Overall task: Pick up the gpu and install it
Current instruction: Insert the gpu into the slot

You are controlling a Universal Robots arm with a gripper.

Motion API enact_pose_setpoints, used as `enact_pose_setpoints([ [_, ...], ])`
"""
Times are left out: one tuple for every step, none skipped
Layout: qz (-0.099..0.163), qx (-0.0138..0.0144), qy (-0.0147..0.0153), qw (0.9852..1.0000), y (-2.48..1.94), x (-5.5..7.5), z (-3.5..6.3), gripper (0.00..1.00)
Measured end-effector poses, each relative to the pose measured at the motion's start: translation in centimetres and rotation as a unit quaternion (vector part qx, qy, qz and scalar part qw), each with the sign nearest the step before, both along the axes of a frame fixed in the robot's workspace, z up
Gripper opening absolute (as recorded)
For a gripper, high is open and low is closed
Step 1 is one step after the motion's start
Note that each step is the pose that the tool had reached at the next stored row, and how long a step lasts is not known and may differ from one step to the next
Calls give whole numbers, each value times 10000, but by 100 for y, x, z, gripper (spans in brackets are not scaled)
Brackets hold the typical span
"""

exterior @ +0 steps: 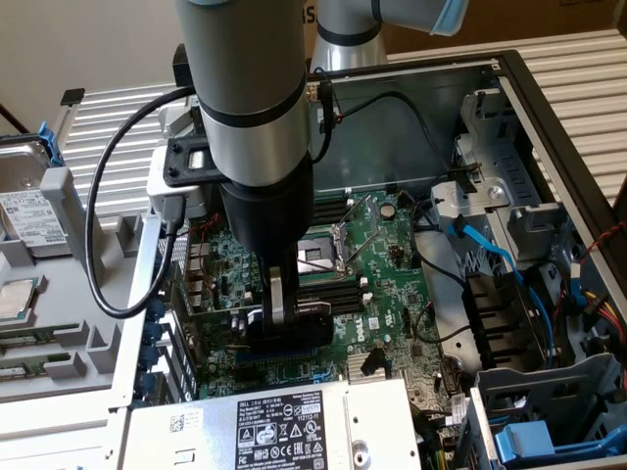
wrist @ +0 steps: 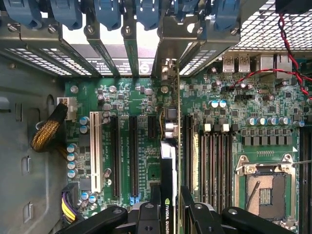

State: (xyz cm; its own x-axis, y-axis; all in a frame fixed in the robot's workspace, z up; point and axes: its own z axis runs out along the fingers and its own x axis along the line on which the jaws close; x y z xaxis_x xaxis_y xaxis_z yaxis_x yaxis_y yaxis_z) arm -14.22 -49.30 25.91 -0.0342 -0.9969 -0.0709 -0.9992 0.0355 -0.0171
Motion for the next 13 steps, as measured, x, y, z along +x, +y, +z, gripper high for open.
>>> enact_pose_setpoints([
  [0,-1,0,10000,0,0,-2,26],
  [0,-2,0,10000,0,0,-6,26],
  [0,-3,0,10000,0,0,-12,26],
  [0,-4,0,10000,0,0,-17,26],
  [0,-4,1,10000,0,0,-17,26],
  [0,-4,0,10000,0,0,-18,26],
  [0,-3,0,10000,0,0,-18,26],
  [0,-3,0,10000,0,0,-18,26],
  [0,-3,0,10000,0,0,-18,26],
  [0,-3,0,10000,0,0,-18,26],
  [0,-3,0,10000,0,0,-18,26],
  [0,-4,0,10000,0,0,-19,26],
  [0,-4,0,10000,0,0,-20,26],
])
